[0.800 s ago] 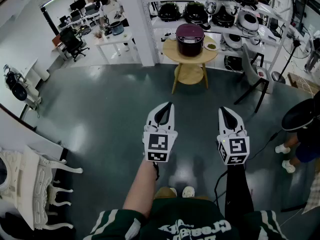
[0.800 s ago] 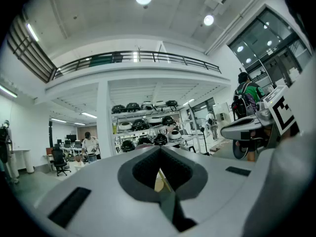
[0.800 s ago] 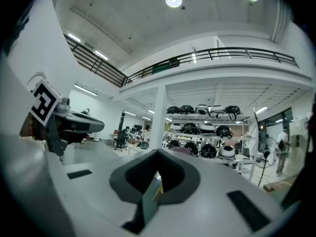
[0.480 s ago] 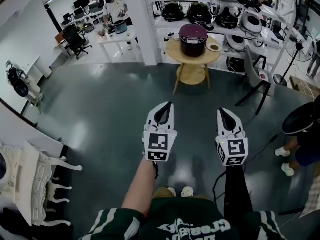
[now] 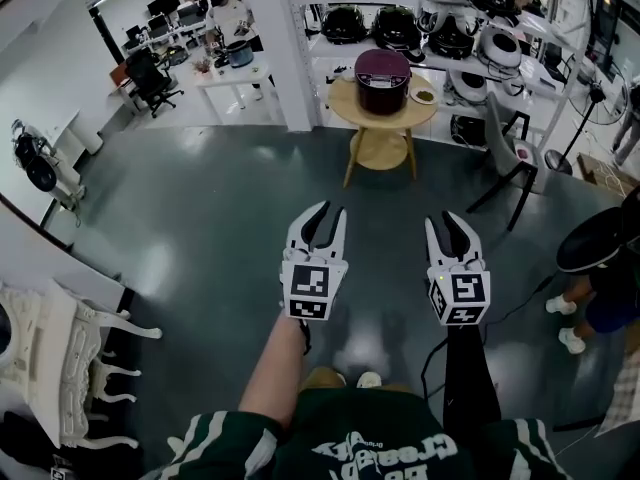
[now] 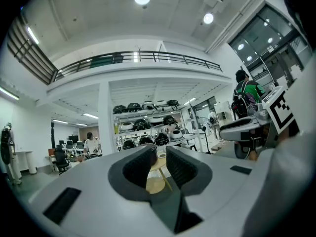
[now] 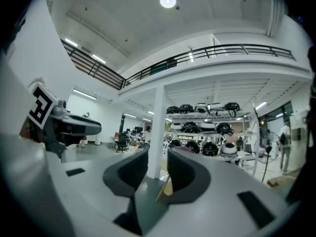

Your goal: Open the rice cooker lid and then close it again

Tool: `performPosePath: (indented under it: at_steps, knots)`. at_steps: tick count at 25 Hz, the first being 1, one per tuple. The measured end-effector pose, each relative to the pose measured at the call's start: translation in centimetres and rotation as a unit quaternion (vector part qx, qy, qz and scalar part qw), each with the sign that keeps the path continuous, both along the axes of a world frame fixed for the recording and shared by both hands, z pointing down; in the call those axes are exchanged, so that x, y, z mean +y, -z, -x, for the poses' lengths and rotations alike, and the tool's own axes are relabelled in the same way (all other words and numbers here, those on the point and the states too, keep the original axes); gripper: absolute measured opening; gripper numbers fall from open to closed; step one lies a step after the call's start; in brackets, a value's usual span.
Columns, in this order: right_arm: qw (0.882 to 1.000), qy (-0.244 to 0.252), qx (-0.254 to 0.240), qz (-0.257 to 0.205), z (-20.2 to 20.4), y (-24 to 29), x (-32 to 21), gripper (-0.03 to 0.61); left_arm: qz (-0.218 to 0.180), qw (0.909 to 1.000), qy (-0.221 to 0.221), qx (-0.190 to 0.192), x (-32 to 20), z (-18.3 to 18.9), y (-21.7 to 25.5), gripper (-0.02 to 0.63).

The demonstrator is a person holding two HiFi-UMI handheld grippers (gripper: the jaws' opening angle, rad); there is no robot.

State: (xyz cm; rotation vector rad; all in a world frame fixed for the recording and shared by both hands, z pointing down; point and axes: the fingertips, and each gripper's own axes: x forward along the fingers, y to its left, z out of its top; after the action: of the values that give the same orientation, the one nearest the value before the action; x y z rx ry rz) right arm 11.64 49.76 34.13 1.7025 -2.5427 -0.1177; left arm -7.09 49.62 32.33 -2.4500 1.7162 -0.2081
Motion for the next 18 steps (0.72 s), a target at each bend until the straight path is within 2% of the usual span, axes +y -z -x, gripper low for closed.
performPosePath:
  at_steps: [2, 8, 18]
  knots:
    - [1.000, 0.002, 0.000, 0.001, -0.2, 0.0, 0.2, 0.132, 0.000, 1.0000, -0.007, -0.001, 0.2, -0.5, 0.1, 0.108]
    - [1.000, 0.001, -0.002, -0.003, -0.9, -0.5, 0.4, 0.147, 0.005, 0.9999, -0.011, -0.002, 0.2, -1.4, -0.5, 0.146]
    - [1.000, -0.013, -0.002, 0.003, -2.1, -1.5, -3.2, 0.173, 0.005, 0.9998, -0.020, 0.005, -4.0, -2.0, -0.8, 0.176]
